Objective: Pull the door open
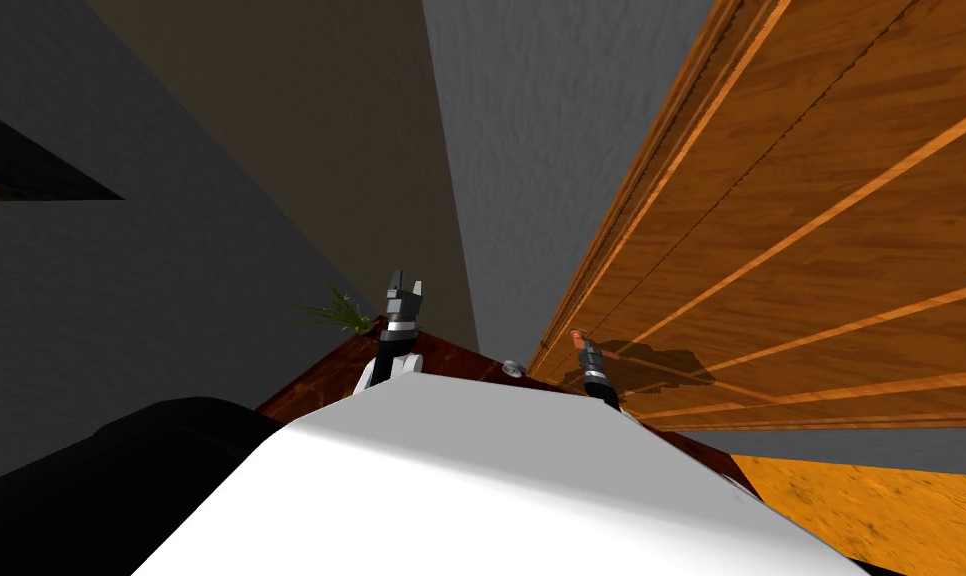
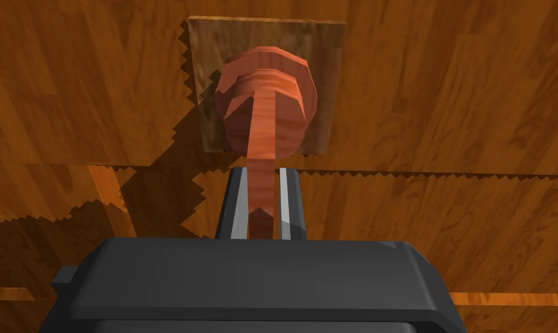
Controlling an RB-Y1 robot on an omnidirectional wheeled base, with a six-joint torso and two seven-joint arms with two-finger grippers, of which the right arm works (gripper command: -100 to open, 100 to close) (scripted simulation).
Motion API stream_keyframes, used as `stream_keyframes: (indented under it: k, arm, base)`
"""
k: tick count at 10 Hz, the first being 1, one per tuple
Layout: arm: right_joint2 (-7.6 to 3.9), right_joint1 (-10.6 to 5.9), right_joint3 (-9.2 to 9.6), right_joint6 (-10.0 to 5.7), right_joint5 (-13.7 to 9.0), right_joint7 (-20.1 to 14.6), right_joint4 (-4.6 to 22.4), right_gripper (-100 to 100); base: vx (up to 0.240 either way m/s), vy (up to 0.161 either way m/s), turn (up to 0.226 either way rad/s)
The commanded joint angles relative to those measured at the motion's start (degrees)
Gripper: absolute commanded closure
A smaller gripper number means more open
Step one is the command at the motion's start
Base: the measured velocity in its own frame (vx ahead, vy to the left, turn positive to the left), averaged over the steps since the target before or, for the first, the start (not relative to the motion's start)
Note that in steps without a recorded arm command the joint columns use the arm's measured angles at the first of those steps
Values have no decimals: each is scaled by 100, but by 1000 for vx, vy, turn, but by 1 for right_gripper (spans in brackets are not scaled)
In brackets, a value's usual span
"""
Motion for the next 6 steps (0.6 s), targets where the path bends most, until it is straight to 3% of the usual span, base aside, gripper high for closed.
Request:
stream_keyframes:
  k: [1,6]
  arm:
    - [-13,38,71,-20,42,-65,-12,100]
    - [-187,139,344,-129,211,-354,-68,100]
  base:
    - [-167,-29,74]
    - [-198,-42,91]
